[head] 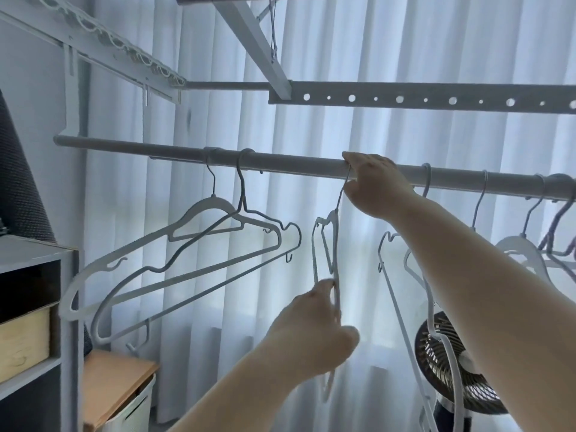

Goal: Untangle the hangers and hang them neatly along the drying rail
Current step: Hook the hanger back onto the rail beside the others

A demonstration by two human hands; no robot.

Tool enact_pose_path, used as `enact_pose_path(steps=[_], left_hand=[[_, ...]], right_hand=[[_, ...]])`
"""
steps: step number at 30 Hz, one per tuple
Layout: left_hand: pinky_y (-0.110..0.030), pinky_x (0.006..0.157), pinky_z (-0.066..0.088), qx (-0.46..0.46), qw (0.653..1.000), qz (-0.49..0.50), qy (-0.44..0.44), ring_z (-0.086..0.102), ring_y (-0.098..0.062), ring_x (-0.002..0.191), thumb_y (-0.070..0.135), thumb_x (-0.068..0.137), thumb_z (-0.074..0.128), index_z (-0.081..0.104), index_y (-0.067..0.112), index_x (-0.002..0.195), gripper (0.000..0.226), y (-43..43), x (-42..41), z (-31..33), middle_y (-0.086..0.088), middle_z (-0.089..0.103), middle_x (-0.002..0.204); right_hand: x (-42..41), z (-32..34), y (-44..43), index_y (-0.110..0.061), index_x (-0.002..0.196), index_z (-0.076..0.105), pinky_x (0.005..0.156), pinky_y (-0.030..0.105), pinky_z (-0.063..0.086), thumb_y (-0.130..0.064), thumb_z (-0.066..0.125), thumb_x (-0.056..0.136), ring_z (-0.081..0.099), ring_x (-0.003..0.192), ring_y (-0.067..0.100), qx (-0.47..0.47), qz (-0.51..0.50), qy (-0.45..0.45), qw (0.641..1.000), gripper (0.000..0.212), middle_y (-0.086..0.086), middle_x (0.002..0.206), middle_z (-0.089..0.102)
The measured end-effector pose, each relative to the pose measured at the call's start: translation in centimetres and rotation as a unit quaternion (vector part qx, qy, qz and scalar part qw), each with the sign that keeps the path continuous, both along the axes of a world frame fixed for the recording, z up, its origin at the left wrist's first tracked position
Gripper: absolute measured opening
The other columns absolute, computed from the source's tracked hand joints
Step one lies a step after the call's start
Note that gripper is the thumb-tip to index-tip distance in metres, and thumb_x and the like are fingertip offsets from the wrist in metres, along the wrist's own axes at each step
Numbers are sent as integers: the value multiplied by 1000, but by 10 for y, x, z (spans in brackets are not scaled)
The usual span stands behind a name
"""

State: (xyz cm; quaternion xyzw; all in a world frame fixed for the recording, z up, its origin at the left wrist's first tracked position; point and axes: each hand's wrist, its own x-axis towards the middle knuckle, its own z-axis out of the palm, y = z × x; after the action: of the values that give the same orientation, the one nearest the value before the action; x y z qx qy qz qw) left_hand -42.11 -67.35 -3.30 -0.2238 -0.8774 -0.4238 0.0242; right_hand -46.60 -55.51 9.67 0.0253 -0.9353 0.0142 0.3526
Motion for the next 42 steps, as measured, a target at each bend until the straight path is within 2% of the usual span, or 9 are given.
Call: enact_pose_path(steps=[3, 5, 9, 12, 19, 25, 29, 37, 42], left_hand=[[-26, 59, 51, -1, 1000, 27, -12, 72, -23, 72, 20, 90, 38, 49, 20, 115, 26, -15, -8, -7, 2, 65, 94], [-28, 64, 51, -35, 996, 79, 32, 72, -27, 75, 21, 94, 31, 53, 16, 103, 24, -25, -13, -9, -2, 67, 99], [-33, 84, 51, -92, 969, 182, 137, 63, -26, 85, 25, 97, 26, 50, 20, 110, 28, -46, -22, -11, 1, 67, 103], [-30, 85, 47, -99, 951, 222, 191, 62, -20, 98, 25, 97, 26, 48, 23, 113, 28, -59, -27, -13, 2, 68, 102], [-29, 81, 46, -88, 929, 278, 227, 62, -18, 97, 24, 97, 25, 48, 24, 117, 30, -86, -31, -17, 2, 69, 96], [-31, 82, 49, -66, 936, 260, 229, 63, -22, 93, 24, 96, 27, 48, 24, 117, 30, -88, -32, -23, 0, 69, 94], [-29, 79, 46, -105, 929, 261, 241, 63, -20, 94, 25, 96, 25, 47, 24, 110, 26, -83, -32, -24, 3, 69, 95], [-27, 79, 44, -130, 925, 264, 240, 62, -20, 97, 26, 96, 24, 45, 27, 119, 30, -82, -26, -21, 4, 69, 98], [-24, 83, 45, -51, 922, 257, 284, 60, -11, 105, 35, 94, 38, 44, 32, 127, 34, -86, -17, -17, 15, 61, 117]], right_hand=[[0, 0, 4, -14, 147, 19, 114, 29, 15, -13, 39, 93, 22, 140, 23, -9, 6, 0, 1000, 57, 5, 150, 34], [-2, -1, 4, -14, 147, 19, 114, 29, 14, -14, 39, 94, 21, 141, 22, -7, 6, 3, 1000, 57, 5, 151, 32], [-5, -3, 5, -12, 145, 26, 114, 27, 12, -13, 41, 93, 23, 141, 21, 0, 3, 13, 1000, 53, 4, 150, 34], [-4, -3, 5, -12, 144, 28, 114, 26, 12, -14, 42, 93, 24, 140, 21, 2, -2, 18, 1000, 52, 3, 149, 35], [-1, -4, 2, -13, 144, 29, 113, 25, 11, -15, 42, 94, 24, 140, 20, -4, -8, 20, 1000, 52, 1, 150, 34], [-2, -4, -2, -13, 143, 29, 113, 27, 13, -15, 42, 93, 24, 140, 21, -6, -12, 20, 1000, 52, 2, 149, 35], [-3, -4, -4, -12, 143, 30, 113, 27, 14, -15, 42, 93, 26, 139, 21, -5, -11, 24, 1000, 51, 2, 149, 36], [-6, -6, -3, -12, 144, 28, 114, 27, 13, -14, 42, 93, 23, 140, 21, 4, -5, 33, 999, 52, 2, 151, 33], [-3, -9, 1, -14, 146, 21, 117, 26, 1, -16, 42, 94, 11, 145, 16, 8, 12, 20, 1000, 57, 1, 156, 18]])
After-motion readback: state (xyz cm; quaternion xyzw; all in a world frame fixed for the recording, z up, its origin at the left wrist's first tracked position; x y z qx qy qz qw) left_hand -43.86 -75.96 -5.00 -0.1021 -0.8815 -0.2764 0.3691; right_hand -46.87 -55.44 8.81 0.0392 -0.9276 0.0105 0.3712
